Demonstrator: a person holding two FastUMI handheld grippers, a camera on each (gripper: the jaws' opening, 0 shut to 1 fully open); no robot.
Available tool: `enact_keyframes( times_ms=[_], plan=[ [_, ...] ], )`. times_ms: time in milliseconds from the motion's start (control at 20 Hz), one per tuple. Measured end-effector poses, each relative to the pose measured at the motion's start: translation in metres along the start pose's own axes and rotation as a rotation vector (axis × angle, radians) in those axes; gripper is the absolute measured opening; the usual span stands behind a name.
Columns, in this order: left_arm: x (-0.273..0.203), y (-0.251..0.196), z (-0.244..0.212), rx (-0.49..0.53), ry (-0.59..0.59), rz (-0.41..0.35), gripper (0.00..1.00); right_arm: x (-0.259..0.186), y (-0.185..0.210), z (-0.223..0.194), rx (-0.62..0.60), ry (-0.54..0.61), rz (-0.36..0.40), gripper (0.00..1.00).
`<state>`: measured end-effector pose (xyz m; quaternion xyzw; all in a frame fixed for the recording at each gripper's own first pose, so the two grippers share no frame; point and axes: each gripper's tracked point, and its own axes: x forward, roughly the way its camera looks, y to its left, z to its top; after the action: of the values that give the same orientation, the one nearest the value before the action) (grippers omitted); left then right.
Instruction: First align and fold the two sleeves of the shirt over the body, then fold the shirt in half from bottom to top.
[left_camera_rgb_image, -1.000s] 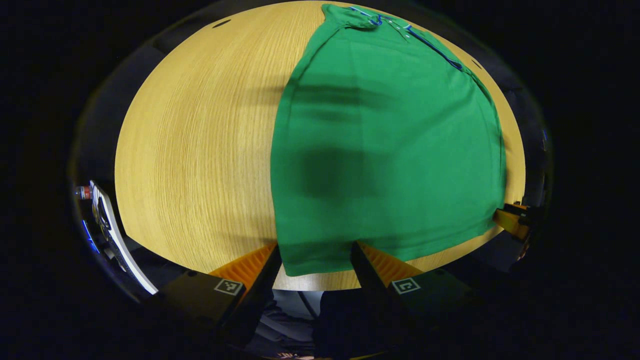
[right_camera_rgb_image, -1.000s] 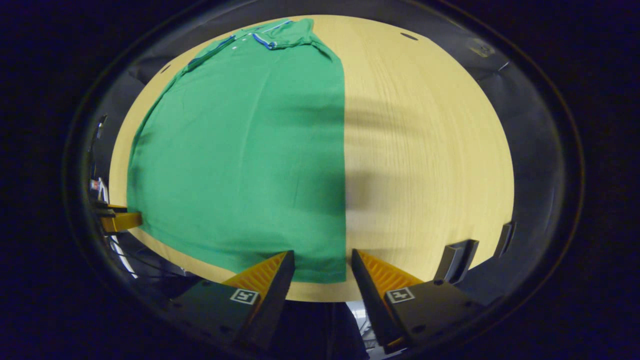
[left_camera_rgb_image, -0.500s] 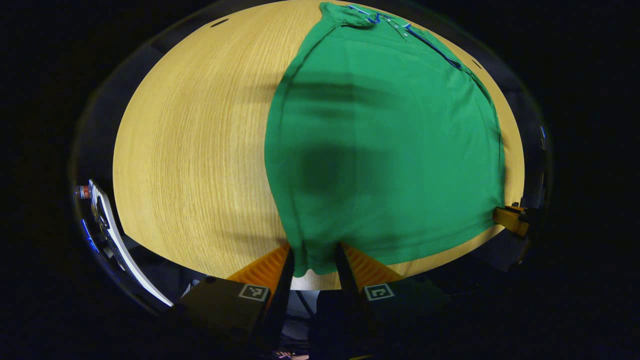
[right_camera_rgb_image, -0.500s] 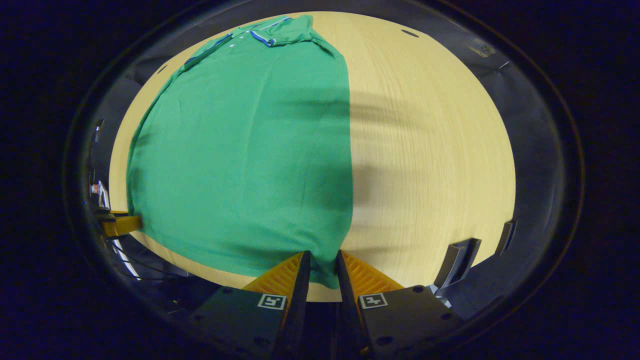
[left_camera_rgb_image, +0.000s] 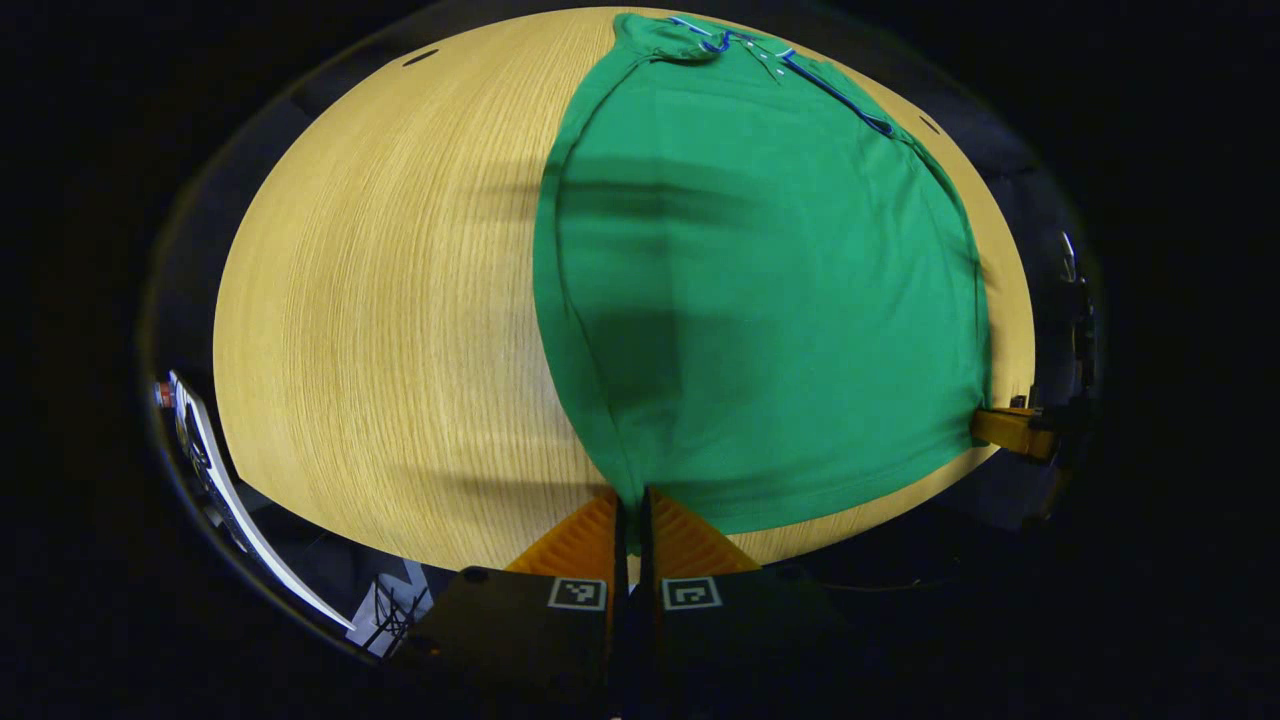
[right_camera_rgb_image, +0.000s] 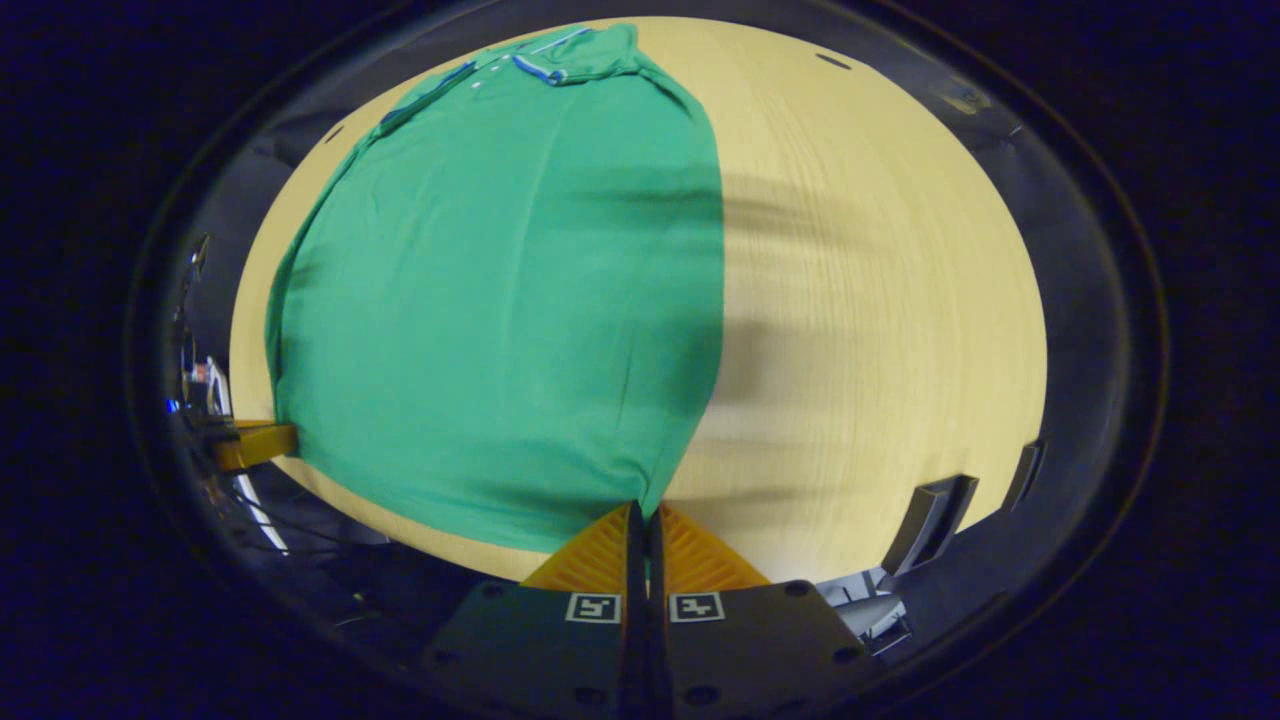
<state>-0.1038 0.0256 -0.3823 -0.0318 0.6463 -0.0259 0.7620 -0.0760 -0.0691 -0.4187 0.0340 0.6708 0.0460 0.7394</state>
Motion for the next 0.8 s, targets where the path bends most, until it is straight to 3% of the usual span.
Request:
enact_keyframes(
  times_ms=[250, 450, 800],
  plan=[
    [-0.009, -0.001, 0.002, -0.040, -0.077, -0.018, 0.04, -0.015, 0.002, -0.001, -0.042, -0.005, -0.017, 0.03],
    [-0.034, -0.006, 0.010, -0.046, -0.155, -0.020, 0.04, -0.045, 0.009, 0.007, -0.066, -0.053, 0.012, 0.03],
    [-0.097, -0.013, 0.062, 0.007, -0.325, -0.011, 0.04, -0.103, 0.005, 0.047, -0.067, -0.223, 0.038, 0.03]
  ],
)
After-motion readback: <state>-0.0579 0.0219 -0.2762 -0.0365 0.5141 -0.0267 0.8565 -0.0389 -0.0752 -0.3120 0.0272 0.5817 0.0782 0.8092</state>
